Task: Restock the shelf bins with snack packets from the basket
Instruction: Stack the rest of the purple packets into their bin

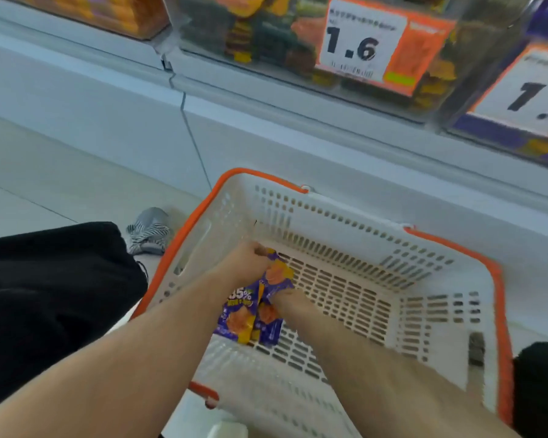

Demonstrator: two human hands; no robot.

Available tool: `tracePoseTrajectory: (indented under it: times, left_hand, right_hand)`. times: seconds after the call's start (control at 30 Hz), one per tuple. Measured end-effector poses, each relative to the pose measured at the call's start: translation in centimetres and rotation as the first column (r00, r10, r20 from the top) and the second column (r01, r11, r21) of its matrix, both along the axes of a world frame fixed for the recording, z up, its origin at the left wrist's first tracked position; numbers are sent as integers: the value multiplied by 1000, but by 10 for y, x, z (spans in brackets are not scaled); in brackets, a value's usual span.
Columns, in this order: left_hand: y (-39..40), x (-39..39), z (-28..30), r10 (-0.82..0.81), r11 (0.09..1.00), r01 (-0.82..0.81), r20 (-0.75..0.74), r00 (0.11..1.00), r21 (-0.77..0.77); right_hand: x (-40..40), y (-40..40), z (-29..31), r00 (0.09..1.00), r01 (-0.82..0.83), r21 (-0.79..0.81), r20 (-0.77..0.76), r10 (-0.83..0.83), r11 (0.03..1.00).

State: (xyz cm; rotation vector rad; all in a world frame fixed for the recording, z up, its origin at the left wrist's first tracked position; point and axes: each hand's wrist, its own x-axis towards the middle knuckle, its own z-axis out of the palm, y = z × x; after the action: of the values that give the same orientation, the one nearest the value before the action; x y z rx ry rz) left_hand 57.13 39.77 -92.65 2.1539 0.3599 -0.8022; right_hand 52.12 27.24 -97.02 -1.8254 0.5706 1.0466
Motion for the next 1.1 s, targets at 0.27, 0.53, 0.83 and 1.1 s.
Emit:
tracePoseTrajectory:
  times: [0.27,0.53,0.83,1.1]
  left_hand:
    - [11,2,-11,74,997,-74,-22,997,-22]
    - [10,2,-9,56,998,-56,-6,998,-1]
    - [-5,12,39,80,994,-88,110,991,62]
    - [-31,20,124,343,904,-250,239,908,-346]
  right_hand:
    - [3,43,-26,977,3,0,-212,-3,1000]
    - [0,32,-26,987,-81,-90,129,92,993]
    - [32,-26,78,920,31,-80,392,3,996]
    - [41,-78,185,767,87,-24,639,-52,996]
